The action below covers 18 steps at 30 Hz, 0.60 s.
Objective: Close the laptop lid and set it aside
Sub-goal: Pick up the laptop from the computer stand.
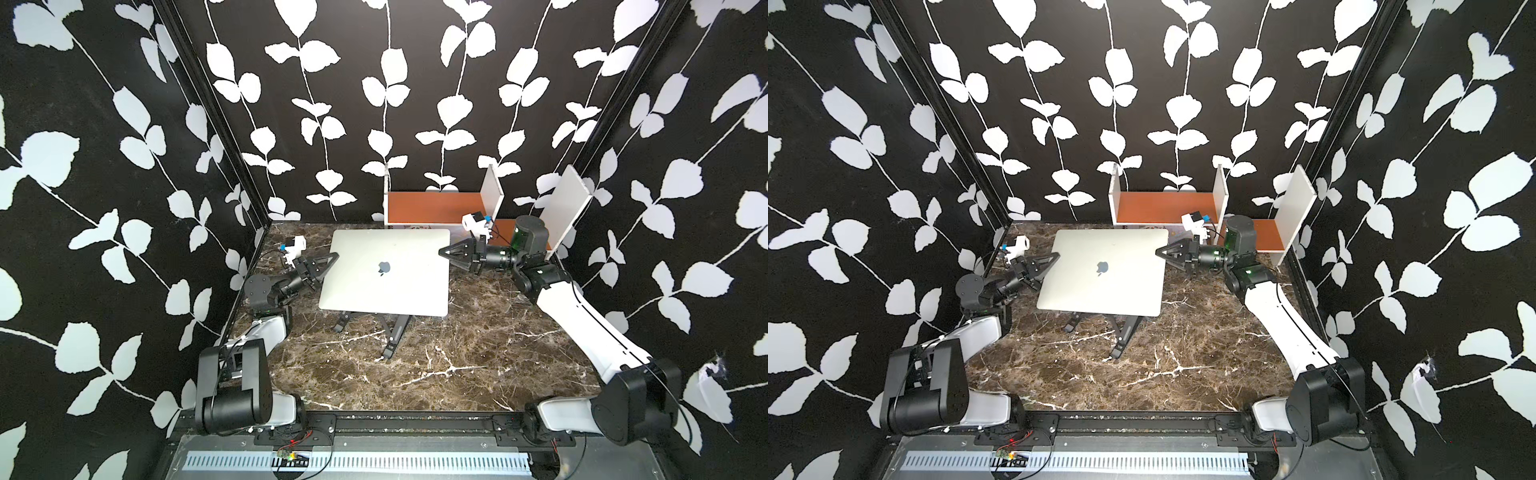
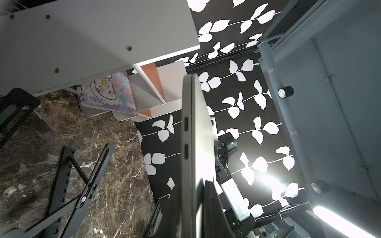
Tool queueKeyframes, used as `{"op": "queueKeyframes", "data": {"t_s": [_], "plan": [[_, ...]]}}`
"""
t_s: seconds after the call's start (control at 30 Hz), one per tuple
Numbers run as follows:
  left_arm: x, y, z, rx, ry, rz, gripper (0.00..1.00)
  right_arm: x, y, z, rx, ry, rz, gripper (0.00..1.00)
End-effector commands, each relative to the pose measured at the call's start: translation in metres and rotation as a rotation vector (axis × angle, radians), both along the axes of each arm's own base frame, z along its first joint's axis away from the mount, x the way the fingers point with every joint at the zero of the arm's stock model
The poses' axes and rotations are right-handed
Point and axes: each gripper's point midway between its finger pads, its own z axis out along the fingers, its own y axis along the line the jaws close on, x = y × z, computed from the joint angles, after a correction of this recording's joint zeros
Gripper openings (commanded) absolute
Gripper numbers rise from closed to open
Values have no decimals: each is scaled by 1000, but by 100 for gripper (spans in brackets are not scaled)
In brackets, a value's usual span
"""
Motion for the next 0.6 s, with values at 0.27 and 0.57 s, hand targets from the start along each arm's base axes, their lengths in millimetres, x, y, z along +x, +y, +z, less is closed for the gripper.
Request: {"op": "queueKeyframes", "data": {"t_s": [0.27, 0.57], "plan": [[-35, -23, 45, 31, -170, -103, 10, 18, -18, 70, 69, -275, -9, 0], [-48, -38, 58, 35, -190, -175, 11, 38, -19, 74, 70, -275, -33, 0]]}}
